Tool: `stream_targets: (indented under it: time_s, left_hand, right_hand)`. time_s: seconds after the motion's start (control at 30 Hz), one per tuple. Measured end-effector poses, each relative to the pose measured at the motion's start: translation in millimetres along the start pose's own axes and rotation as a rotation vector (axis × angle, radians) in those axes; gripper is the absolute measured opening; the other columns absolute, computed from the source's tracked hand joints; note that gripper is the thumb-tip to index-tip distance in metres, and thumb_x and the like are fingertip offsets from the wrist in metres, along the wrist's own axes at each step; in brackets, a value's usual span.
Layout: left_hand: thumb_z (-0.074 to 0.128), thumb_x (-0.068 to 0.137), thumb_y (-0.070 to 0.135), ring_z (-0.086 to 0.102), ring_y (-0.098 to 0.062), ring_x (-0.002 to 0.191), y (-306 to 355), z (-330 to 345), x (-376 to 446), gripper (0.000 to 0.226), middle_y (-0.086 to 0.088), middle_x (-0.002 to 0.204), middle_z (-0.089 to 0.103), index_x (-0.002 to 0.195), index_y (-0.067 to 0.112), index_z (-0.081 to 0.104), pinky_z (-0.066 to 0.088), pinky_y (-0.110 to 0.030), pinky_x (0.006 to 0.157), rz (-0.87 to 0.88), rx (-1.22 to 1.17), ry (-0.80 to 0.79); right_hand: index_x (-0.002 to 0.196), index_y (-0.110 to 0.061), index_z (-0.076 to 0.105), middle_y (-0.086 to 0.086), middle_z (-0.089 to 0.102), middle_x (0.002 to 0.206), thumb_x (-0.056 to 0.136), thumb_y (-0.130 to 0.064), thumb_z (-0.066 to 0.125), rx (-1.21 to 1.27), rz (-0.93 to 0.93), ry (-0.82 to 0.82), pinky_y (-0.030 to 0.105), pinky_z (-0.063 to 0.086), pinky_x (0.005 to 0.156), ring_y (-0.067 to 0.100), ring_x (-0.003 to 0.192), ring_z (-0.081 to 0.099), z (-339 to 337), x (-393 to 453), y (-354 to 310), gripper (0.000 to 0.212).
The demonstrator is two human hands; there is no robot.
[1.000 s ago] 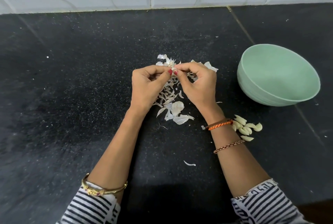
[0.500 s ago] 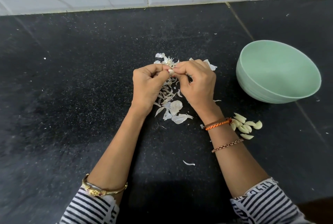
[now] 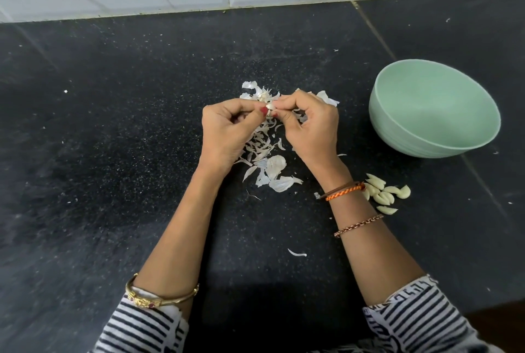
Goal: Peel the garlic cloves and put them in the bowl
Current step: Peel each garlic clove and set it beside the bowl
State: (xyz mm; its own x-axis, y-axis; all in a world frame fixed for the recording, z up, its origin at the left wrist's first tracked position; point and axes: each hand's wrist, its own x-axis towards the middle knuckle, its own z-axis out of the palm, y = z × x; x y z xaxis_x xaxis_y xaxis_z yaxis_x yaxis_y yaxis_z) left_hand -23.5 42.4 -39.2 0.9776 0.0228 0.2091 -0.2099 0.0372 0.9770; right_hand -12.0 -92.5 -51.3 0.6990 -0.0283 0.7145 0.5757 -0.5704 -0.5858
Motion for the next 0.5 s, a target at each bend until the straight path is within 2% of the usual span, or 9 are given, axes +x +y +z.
stream_targets:
  time_s: [0.13,0.23,0.33,0.43,0.5]
  left_hand:
    - [0.066,0.074,0.011,0.050,-0.028,0.072,-1.0,2.1,-0.5,0.021,0.007,0.067,0.069,0.068,0.028,0.075,0.042,-0.037,0.067,-0.022,-0.038,0.008]
    - [0.067,0.074,0.004,0.053,-0.027,0.072,0.1,6.2,-0.9,0.021,0.005,0.066,0.070,0.066,0.022,0.073,0.047,-0.027,0.065,-0.088,-0.083,0.061]
    - [0.061,0.077,-0.009,0.055,-0.020,0.069,2.5,8.2,-1.2,0.026,0.005,0.063,0.069,0.069,0.013,0.071,0.048,-0.020,0.063,-0.115,-0.115,0.098]
    - [0.063,0.077,-0.005,0.057,-0.021,0.074,2.8,7.1,-1.1,0.018,0.006,0.068,0.070,0.073,0.010,0.071,0.049,-0.024,0.069,-0.094,-0.122,0.093]
    - [0.066,0.073,0.004,0.052,-0.024,0.074,2.0,6.4,-0.4,0.013,0.006,0.068,0.070,0.071,0.016,0.072,0.048,-0.024,0.069,-0.061,-0.127,0.090]
  right_hand:
    - [0.074,-0.003,0.070,0.005,0.070,0.071,0.078,-0.017,0.063,-0.034,-0.047,0.017,0.044,0.052,0.054,0.028,0.062,0.063,-1.0,-0.5,0.5,0.016]
    - [0.068,-0.006,0.069,0.002,0.069,0.067,0.075,-0.007,0.070,-0.129,-0.152,0.053,0.036,0.047,0.056,0.023,0.060,0.063,-2.5,-0.2,-0.2,0.007]
    - [0.064,-0.006,0.067,0.000,0.069,0.067,0.069,0.005,0.074,-0.202,-0.206,0.100,0.031,0.043,0.055,0.020,0.059,0.062,1.0,-2.8,-2.9,0.014]
    - [0.069,-0.005,0.069,0.001,0.070,0.070,0.070,0.004,0.073,-0.114,-0.132,0.103,0.032,0.048,0.058,0.019,0.062,0.064,0.4,-2.9,-3.9,0.010]
    - [0.077,-0.005,0.069,0.000,0.069,0.073,0.075,0.001,0.070,0.121,0.066,-0.007,0.033,0.053,0.063,0.014,0.068,0.066,-3.9,-0.2,-8.4,0.006]
